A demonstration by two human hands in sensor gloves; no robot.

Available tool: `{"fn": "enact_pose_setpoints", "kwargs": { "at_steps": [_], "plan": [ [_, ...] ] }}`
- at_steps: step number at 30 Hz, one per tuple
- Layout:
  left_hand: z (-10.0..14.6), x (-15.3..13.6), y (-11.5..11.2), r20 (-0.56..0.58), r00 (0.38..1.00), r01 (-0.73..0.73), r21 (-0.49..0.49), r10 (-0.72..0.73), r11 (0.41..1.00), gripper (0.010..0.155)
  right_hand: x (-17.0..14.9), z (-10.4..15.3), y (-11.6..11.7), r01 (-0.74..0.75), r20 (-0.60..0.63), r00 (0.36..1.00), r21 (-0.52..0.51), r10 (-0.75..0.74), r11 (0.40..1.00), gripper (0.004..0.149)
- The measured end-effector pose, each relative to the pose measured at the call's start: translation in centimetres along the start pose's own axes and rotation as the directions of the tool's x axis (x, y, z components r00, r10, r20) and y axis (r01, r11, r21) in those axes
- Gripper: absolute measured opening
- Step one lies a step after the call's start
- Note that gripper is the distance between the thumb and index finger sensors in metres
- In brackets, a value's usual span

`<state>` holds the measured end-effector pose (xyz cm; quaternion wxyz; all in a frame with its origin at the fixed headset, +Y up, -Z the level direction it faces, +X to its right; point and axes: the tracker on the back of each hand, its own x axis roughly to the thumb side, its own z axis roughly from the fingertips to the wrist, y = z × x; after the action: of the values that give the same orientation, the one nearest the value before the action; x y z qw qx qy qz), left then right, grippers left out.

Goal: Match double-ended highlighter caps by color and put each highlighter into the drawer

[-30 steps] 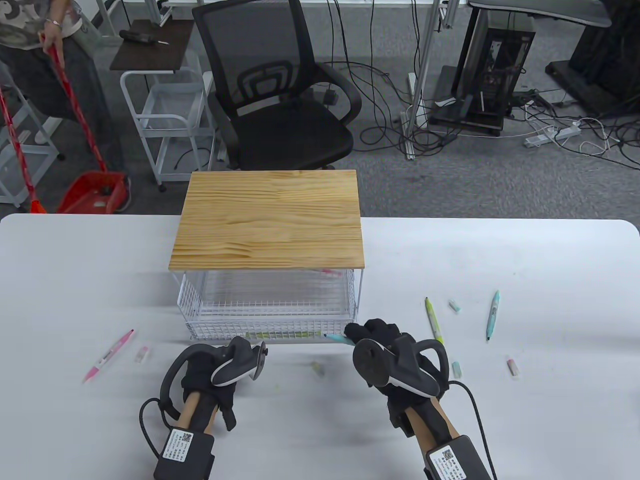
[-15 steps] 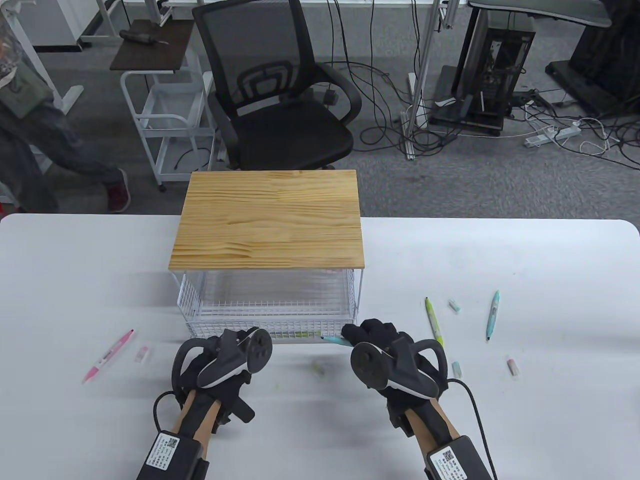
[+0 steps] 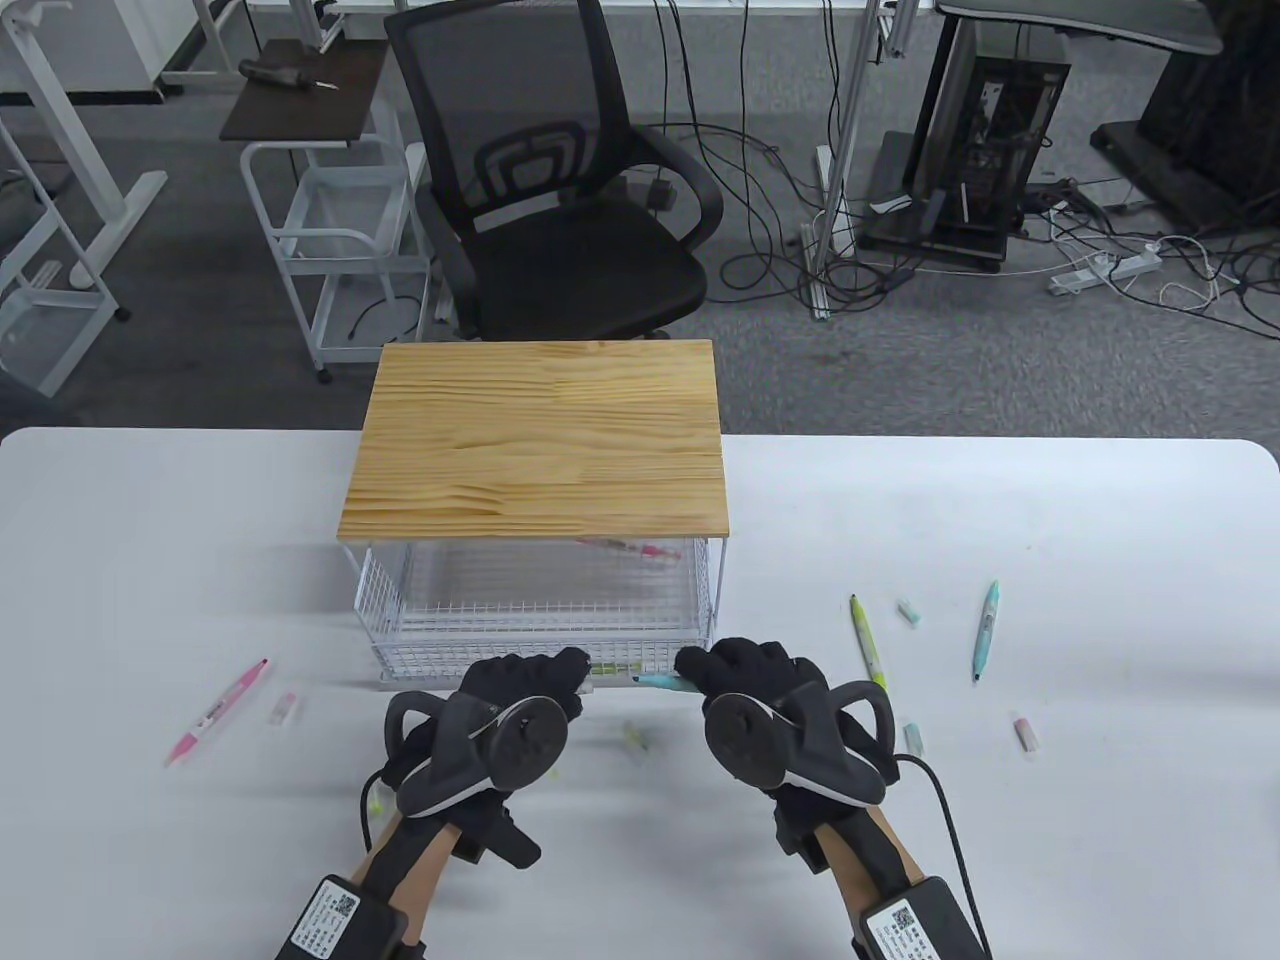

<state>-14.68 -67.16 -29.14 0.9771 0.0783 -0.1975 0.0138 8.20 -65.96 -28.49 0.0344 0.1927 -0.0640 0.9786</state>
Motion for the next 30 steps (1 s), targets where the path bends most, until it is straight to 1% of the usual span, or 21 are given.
{"fn": "enact_pose_setpoints", "kwargs": {
  "at_steps": [4, 7, 10, 14, 17, 19, 21, 22, 24, 27, 30],
  "plan": [
    [0.1, 1.0, 0.0, 0.026, 0.999, 0.035, 0.011, -0.036, 0.999, 0.051, 0.4, 0.0, 0.0, 0.001, 0.025, 1.0, 0.013, -0.001, 1.0, 0.054],
    [0.1, 1.5, 0.0, 0.044, 0.998, 0.035, 0.016, -0.036, 0.999, 0.05, 0.8, 0.0, 0.2, -0.006, 0.034, 0.999, 0.027, 0.005, 1.0, 0.053],
    [0.2, 1.7, 0.1, 0.052, 0.998, 0.035, 0.025, -0.036, 0.999, 0.05, 0.9, -0.1, 0.4, -0.018, 0.043, 0.999, 0.03, 0.016, 0.999, 0.053],
    [0.3, 2.0, 0.1, 0.069, 0.997, 0.037, 0.032, -0.039, 0.999, 0.051, 1.1, -0.1, 0.6, 0.005, 0.058, 0.998, 0.029, -0.007, 1.0, 0.053],
    [0.3, 2.2, 0.0, 0.087, 0.996, 0.028, 0.037, -0.031, 0.999, 0.051, 1.3, -0.1, 0.6, 0.019, 0.08, 0.997, 0.012, -0.02, 1.0, 0.053],
    [0.4, 2.5, 0.1, 0.095, 0.995, 0.029, 0.05, -0.033, 0.998, 0.051, 1.3, 0.0, 0.5, 0.049, 0.093, 0.995, -0.023, -0.047, 0.999, 0.053],
    [0.5, 2.8, 0.2, 0.098, 0.994, 0.047, 0.058, -0.053, 0.997, 0.051, 1.3, 0.1, 0.4, 0.048, 0.108, 0.993, -0.028, -0.045, 0.998, 0.055],
    [0.6, 2.9, 0.3, 0.101, 0.993, 0.06, 0.067, -0.066, 0.996, 0.05, 1.2, 0.2, 0.3, 0.048, 0.129, 0.991, -0.067, -0.039, 0.997, 0.059],
    [0.8, 3.2, 0.2, 0.117, 0.989, 0.079, 0.089, -0.09, 0.993, 0.05, 1.2, 0.2, 0.1, 0.069, 0.163, 0.985, -0.087, -0.055, 0.994, 0.061],
    [1.1, 3.8, 0.4, 0.12, 0.983, 0.113, 0.199, -0.139, 0.974, 0.049, 1.2, 0.4, -0.2, 0.089, 0.186, 0.98, -0.124, -0.065, 0.988, 0.062],
    [1.3, 4.3, 0.5, 0.146, 0.978, 0.119, 0.182, -0.147, 0.976, 0.049, 0.9, 0.4, -0.2, 0.107, 0.211, 0.974, -0.138, -0.077, 0.985, 0.058]
  ]
}}
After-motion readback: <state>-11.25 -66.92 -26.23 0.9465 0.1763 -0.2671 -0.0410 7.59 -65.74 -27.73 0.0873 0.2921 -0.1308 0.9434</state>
